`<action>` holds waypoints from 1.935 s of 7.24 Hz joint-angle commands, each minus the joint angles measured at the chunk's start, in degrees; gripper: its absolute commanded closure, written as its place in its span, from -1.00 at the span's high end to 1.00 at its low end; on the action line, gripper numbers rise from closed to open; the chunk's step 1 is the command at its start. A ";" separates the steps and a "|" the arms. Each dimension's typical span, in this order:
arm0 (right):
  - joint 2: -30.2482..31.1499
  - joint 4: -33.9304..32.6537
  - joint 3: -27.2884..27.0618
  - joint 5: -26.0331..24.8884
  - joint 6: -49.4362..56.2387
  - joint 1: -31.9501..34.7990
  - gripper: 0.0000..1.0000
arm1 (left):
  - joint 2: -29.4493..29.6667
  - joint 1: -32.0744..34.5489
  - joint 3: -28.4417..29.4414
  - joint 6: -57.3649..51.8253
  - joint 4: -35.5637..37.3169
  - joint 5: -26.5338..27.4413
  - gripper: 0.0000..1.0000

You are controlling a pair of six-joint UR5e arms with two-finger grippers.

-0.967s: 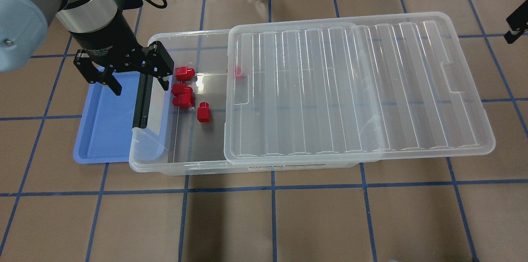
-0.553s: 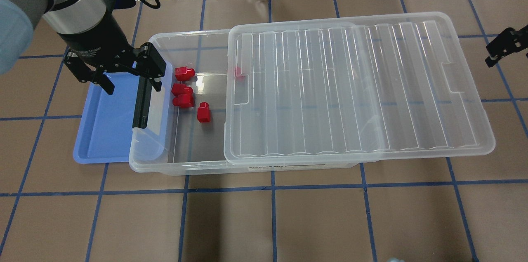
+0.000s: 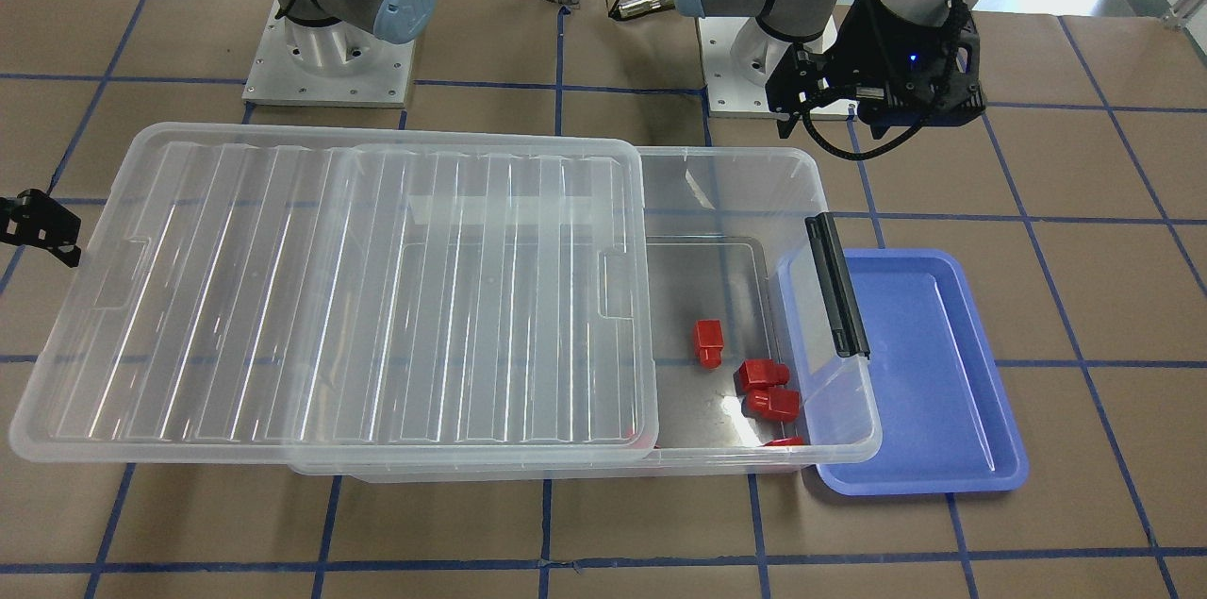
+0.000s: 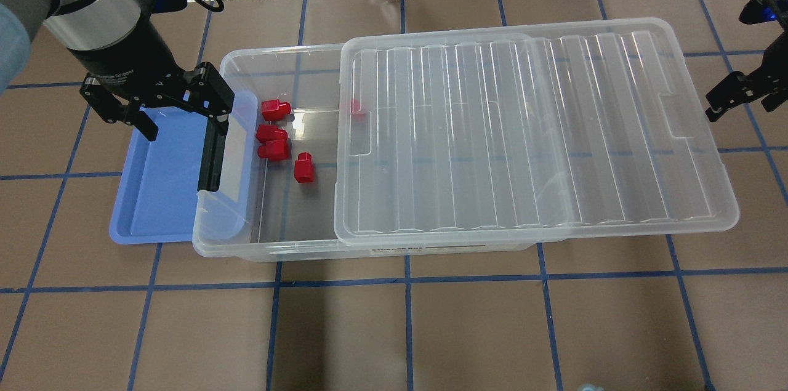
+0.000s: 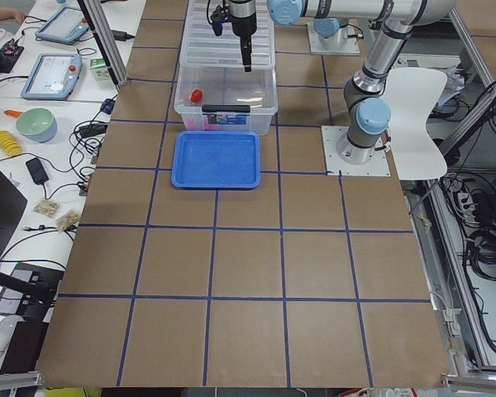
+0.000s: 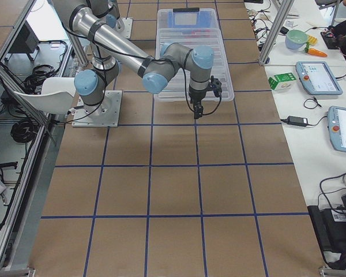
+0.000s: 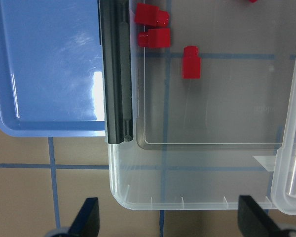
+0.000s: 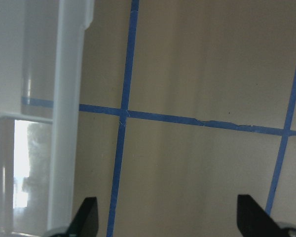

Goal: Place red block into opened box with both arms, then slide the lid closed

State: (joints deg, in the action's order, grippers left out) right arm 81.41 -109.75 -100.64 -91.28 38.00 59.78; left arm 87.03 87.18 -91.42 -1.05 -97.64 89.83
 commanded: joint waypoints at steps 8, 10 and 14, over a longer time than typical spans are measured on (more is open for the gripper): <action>0.24 0.68 -1.32 1.28 -5.90 5.06 1.00 | 0.07 0.01 0.01 0.35 0.17 -0.18 1.00; 0.85 0.07 -2.63 1.45 -8.81 8.23 1.00 | -0.11 0.01 0.19 0.00 0.17 -0.27 1.00; 1.12 -1.68 -2.63 1.37 -18.29 16.76 1.00 | -0.19 0.01 -0.07 0.17 0.17 -0.01 1.00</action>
State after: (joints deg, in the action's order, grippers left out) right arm 82.49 -110.23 -103.17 -89.88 22.64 73.95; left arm 86.89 87.19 -91.41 -1.01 -97.51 89.79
